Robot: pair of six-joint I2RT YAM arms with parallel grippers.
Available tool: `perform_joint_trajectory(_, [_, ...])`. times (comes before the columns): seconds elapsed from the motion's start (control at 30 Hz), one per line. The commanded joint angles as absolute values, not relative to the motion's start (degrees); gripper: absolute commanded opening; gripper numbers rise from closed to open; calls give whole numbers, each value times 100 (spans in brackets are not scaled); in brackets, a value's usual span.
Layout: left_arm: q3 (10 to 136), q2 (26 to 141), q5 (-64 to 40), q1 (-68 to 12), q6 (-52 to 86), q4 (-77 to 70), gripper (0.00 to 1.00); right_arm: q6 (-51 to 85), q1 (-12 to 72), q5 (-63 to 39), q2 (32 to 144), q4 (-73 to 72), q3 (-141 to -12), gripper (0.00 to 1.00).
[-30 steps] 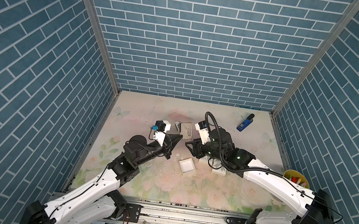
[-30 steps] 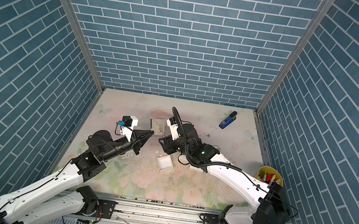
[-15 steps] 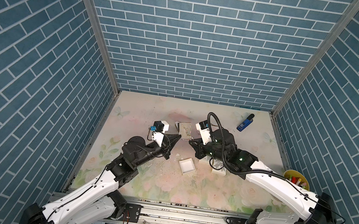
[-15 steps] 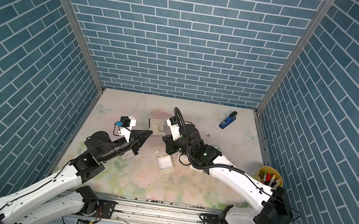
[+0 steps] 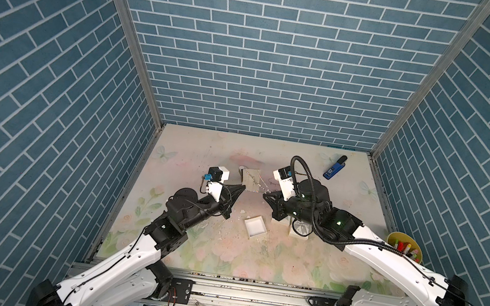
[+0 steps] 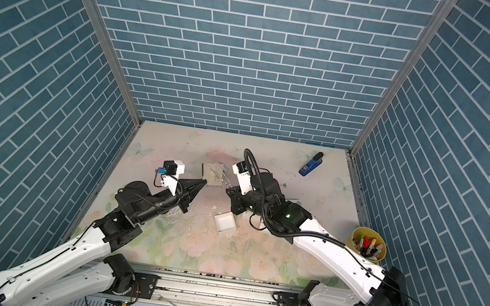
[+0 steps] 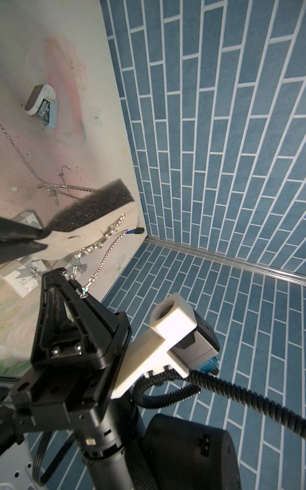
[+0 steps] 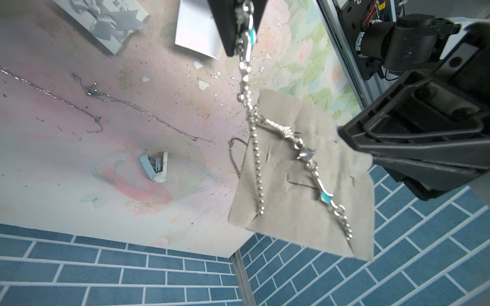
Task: Take the necklace out of the lift-off lid jewelry box
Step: Pick up the necklace from the inner lining, then place the necklace at the center of the board.
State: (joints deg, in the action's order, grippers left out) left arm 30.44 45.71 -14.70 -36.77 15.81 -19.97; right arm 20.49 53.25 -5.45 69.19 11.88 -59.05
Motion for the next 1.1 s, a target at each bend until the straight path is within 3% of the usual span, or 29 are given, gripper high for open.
perform_joint_trajectory(0.0, [2870,4466,-1415,-3701,1581,-1866,0,1959,5345,-183,6724,1637,-6143,0])
perform_joint_trajectory(0.5, [2402,4111,-1843,-3700,1669,-1368,0,2159,4984,-221,7790,3283,-8389,0])
perform_joint_trajectory(1.07, [2111,3683,-2494,-3700,1696,-1040,0,2356,4222,-48,8895,3672,-9423,0])
